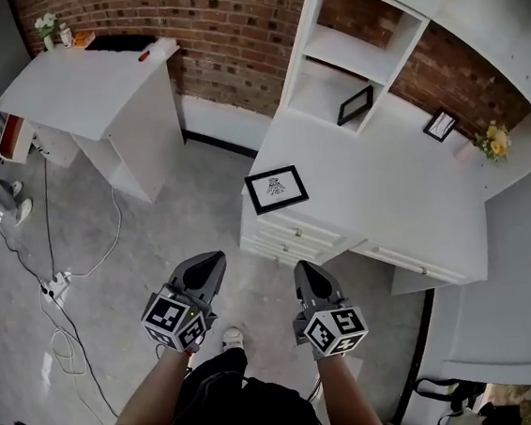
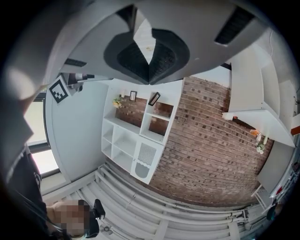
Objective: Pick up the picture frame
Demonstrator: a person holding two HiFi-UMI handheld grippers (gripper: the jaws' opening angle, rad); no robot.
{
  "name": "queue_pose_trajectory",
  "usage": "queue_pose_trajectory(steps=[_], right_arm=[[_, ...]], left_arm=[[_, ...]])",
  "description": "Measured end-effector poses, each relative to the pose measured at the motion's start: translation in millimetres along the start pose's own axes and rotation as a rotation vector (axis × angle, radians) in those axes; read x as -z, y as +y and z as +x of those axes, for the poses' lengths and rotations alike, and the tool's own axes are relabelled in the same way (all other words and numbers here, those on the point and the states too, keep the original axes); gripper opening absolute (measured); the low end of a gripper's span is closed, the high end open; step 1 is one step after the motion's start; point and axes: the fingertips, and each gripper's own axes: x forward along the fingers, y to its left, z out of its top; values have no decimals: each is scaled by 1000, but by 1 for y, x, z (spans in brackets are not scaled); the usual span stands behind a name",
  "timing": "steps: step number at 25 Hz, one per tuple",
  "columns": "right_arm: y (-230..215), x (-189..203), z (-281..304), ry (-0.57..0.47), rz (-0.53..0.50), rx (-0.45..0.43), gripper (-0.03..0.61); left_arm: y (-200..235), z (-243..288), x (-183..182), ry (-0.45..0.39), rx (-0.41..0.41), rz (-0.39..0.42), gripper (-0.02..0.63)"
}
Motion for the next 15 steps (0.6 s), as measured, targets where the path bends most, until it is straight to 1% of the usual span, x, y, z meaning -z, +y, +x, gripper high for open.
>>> queue_pose_trajectory(steps=[4, 8, 15], right_arm=[[4, 2, 19, 1, 4, -1, 3], [2, 4, 27, 6, 7, -1, 3], [-8, 13, 36, 22, 91, 22, 3]], left_arm=[[15, 8, 4, 12, 10, -16, 2], [16, 20, 6, 12, 36, -20, 2], [15, 32, 18, 29, 56, -44, 2]])
